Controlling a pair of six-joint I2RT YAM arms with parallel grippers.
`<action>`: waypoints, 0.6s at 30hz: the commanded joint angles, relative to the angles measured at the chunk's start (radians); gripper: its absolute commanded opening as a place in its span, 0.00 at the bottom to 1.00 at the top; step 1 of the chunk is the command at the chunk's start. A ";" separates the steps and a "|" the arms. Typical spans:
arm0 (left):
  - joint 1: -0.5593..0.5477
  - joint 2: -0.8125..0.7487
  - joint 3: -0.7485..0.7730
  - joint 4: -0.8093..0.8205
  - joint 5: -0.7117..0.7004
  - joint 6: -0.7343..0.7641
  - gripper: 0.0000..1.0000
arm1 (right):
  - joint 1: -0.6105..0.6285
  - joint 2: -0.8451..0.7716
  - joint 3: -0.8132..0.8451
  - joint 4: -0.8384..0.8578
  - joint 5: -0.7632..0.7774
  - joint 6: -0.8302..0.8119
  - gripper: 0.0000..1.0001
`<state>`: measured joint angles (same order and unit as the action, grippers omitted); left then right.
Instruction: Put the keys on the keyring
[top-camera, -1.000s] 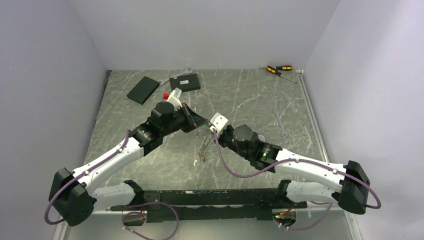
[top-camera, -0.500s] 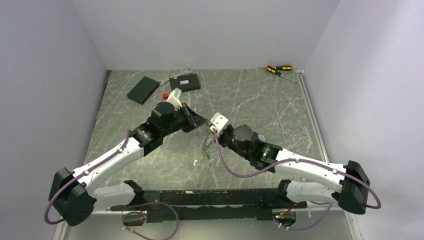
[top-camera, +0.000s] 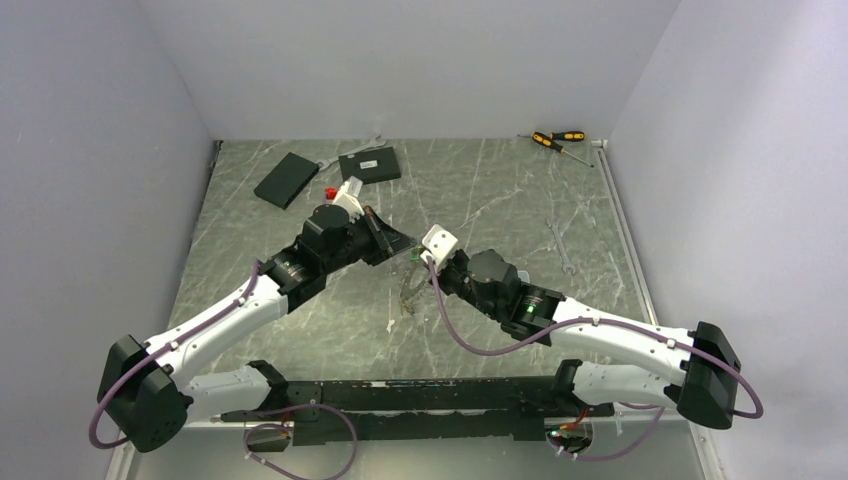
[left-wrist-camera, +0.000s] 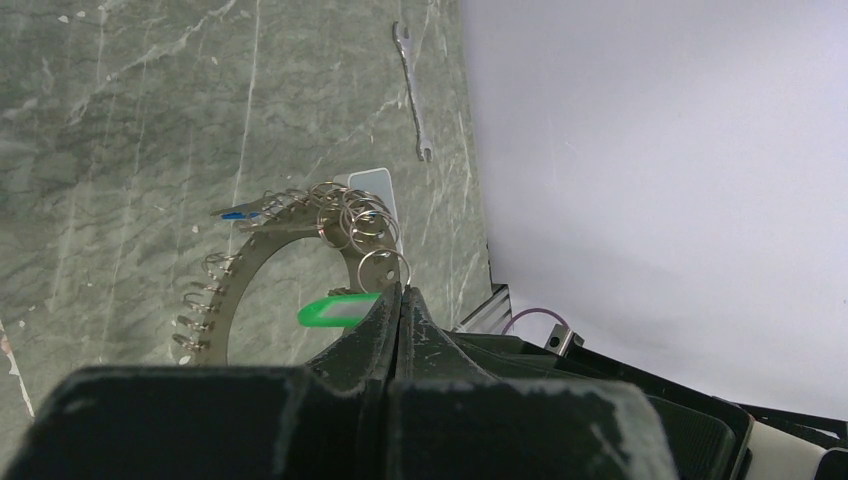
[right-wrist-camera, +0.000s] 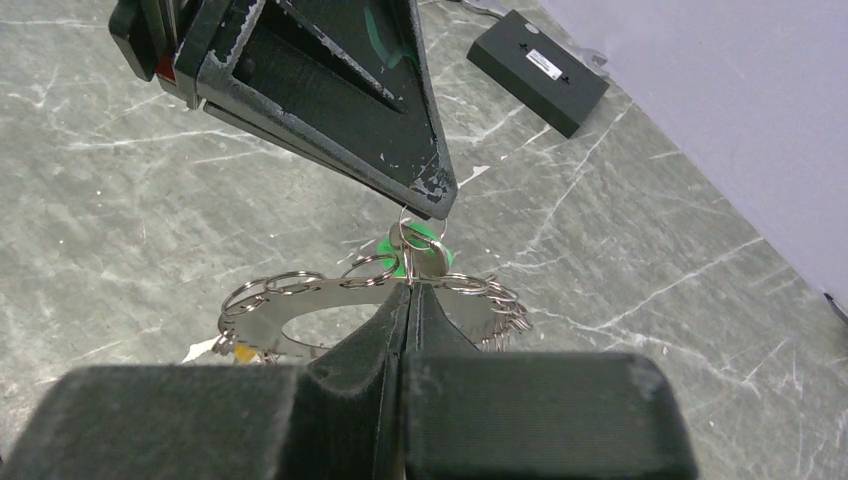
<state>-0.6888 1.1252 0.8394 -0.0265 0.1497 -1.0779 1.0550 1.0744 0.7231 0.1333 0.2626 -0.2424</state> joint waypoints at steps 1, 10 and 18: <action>-0.006 -0.005 0.000 0.028 -0.012 0.000 0.00 | -0.003 -0.036 0.050 0.092 0.023 0.011 0.00; -0.006 -0.008 -0.004 0.028 -0.016 0.003 0.00 | -0.003 -0.037 0.049 0.094 0.024 0.011 0.00; -0.008 -0.007 -0.007 0.031 -0.014 0.006 0.00 | -0.003 -0.040 0.047 0.096 0.023 0.011 0.00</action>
<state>-0.6891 1.1252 0.8379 -0.0269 0.1371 -1.0779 1.0550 1.0695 0.7231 0.1368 0.2626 -0.2420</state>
